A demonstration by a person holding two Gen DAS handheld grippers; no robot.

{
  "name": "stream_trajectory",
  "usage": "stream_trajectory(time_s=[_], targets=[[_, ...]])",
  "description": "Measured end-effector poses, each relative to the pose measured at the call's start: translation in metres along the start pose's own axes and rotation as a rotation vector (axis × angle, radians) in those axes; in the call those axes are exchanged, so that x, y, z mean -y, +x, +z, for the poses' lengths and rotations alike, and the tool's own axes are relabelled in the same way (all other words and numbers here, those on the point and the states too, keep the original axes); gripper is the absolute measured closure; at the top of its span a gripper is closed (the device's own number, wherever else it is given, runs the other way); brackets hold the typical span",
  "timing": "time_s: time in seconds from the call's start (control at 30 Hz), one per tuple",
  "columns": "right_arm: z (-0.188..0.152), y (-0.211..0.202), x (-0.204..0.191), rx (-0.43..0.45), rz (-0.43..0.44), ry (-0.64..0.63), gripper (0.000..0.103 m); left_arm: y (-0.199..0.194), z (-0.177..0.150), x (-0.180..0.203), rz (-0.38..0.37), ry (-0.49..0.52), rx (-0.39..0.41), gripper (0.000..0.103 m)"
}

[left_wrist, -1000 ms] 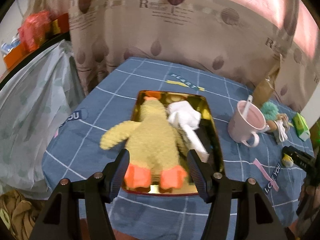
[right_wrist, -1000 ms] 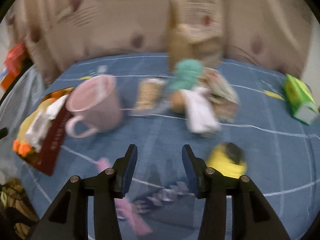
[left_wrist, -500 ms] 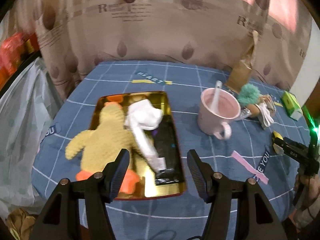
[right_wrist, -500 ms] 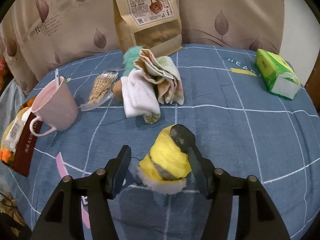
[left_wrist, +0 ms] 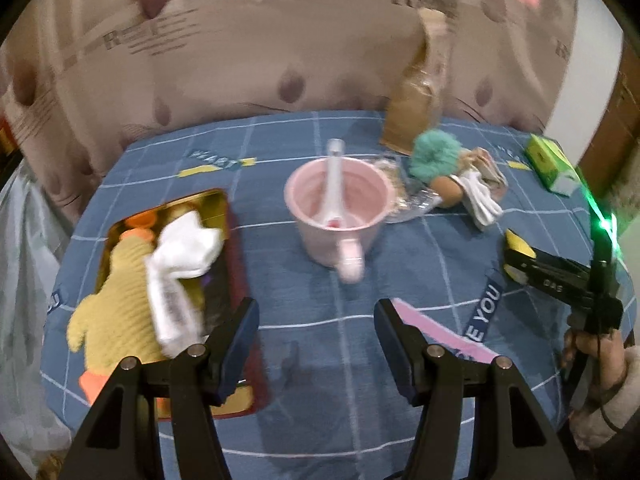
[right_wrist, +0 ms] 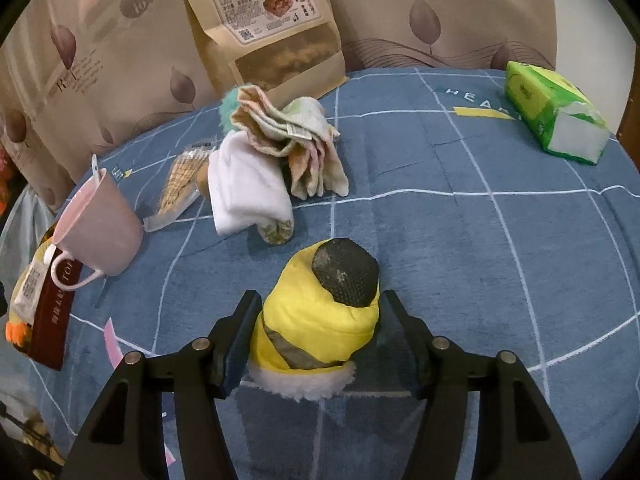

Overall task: Organize soft objects
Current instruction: 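Grasp the yellow black-headed plush bird with the right tool while the left tool leaves the tray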

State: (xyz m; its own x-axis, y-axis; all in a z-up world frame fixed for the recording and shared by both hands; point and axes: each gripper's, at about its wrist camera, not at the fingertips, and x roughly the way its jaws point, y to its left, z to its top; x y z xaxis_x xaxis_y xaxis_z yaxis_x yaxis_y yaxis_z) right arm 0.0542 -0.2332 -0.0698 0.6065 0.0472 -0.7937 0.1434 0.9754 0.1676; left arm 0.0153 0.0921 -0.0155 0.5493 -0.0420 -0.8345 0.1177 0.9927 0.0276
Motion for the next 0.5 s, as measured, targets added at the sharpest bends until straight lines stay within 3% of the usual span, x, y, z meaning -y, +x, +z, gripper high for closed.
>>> stream_trajectory(time_s=[0.27, 0.5], targets=[[-0.003, 0.004, -0.005, 0.027, -0.008, -0.060, 0.064, 0.024, 0.015, 0.055, -0.071, 0.088, -0.032, 0.042], [0.001, -0.004, 0.007, 0.062, -0.025, -0.074, 0.068, 0.044, 0.028, 0.098, -0.171, 0.138, -0.054, 0.042]])
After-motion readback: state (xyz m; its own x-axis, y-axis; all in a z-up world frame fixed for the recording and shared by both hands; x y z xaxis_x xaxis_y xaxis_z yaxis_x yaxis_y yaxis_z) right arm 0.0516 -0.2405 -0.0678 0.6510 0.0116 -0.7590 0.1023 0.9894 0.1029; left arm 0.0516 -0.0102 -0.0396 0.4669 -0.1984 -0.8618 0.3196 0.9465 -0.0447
